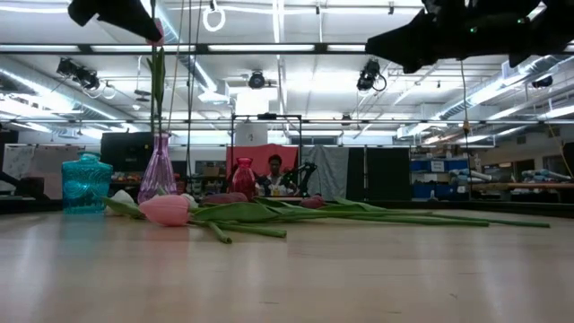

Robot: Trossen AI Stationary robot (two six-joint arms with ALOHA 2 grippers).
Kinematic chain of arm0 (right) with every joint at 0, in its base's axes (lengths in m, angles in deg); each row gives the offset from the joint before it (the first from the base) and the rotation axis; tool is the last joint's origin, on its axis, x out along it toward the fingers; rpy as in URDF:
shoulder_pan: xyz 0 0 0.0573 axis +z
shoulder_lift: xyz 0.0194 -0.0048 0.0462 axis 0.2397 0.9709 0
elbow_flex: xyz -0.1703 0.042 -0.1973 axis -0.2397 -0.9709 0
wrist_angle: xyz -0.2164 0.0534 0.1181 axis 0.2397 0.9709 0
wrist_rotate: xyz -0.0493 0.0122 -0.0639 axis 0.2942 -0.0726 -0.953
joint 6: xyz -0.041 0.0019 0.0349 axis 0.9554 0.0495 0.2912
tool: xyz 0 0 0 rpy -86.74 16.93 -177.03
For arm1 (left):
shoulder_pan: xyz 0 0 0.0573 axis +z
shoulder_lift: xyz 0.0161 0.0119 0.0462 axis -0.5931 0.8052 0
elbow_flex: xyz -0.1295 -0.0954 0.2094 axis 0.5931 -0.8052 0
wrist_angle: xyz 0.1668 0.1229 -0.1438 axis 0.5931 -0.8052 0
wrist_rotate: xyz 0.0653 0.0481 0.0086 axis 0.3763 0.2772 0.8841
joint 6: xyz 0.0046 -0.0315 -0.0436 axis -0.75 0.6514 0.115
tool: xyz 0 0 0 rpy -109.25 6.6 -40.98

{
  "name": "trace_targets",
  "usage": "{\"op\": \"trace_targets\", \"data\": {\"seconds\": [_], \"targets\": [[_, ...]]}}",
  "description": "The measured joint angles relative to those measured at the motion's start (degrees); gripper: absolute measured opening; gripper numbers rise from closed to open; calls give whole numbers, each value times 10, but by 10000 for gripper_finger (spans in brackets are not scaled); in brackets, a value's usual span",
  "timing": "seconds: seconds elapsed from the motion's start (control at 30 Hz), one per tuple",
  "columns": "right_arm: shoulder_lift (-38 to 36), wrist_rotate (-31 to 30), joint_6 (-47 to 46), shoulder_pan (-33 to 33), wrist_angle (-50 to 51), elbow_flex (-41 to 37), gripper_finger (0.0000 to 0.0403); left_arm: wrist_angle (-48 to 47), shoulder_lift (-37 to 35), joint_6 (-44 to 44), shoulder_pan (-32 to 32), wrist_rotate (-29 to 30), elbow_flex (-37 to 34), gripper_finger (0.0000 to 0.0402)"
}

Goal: Sort flowers into vase by color
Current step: Put the pink flower into the purple vase

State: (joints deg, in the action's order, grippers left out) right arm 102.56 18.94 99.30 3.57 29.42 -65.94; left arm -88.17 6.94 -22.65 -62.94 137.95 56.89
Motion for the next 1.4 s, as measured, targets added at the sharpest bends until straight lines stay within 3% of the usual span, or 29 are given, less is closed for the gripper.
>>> {"op": "trace_targets", "data": {"seconds": [0.13,0.3,0.4,0.63,0.9,1.4], "targets": [[0,0,-7,-1,5,0,134,-33,0,-3,0,-3,0,11],[0,0,-8,-1,15,0,134,-114,-18,66,-1,-35,0,11],[0,0,-9,-1,14,0,134,-137,-26,102,-1,-4,0,10],[0,1,-23,0,13,0,134,-125,-29,97,-1,50,0,10],[0,13,-34,1,14,0,134,-140,-30,100,2,161,0,10],[1,13,-34,1,4,0,134,-122,-127,132,48,174,-60,10]]}}
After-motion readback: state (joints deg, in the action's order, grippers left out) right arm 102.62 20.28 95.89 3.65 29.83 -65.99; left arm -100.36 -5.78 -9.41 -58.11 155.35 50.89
